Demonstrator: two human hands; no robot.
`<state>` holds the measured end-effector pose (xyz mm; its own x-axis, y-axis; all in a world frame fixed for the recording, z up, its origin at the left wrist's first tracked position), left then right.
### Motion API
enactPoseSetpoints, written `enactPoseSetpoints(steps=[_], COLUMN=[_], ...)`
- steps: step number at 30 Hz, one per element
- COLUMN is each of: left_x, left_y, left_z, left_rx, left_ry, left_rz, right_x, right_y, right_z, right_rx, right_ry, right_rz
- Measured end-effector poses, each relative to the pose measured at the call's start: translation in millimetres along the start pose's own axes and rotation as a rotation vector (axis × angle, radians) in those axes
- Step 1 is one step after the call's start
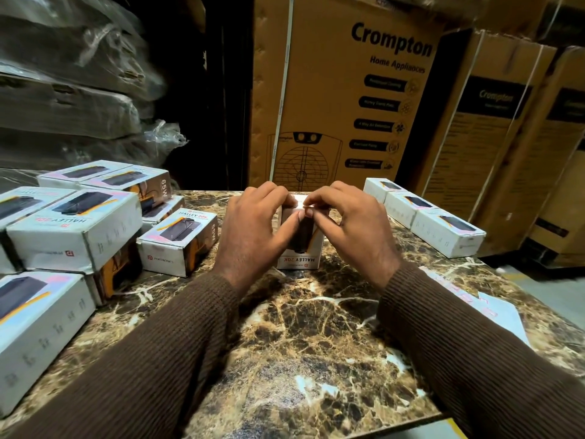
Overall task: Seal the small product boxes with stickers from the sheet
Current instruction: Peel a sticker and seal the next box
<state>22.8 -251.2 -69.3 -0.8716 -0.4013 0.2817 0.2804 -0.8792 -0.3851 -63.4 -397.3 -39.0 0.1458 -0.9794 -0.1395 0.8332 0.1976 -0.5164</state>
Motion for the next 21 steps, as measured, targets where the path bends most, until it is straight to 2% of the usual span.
enactPoseSetpoints(steps=[12,21], left_x=[-1.9,-3.0], left_y=[-1.1,-0.6], left_z=[0.8,0.3], left_rx=[-0.025,-0.028], left_ry=[0.016,0.009], left_rz=[-0.030,-0.021], right_x=[7.6,0.7], right_y=[-2.0,3.1], right_z=[-0.5,2.5], right_rx=[0.009,-0.004], right_ry=[0.051,0.044], right_rz=[0.087,0.024])
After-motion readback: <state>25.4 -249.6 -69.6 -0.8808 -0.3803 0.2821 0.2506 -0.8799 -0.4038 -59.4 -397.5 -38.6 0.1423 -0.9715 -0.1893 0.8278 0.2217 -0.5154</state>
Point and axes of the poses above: each hand's wrist, its own z-axis towards the middle knuckle, its own y-axis out of the palm, x = y × z, the point moved 5 cm from there along z, towards the middle knuckle, and after that the axes turned 7 degrees about x, right-handed, at the moved point
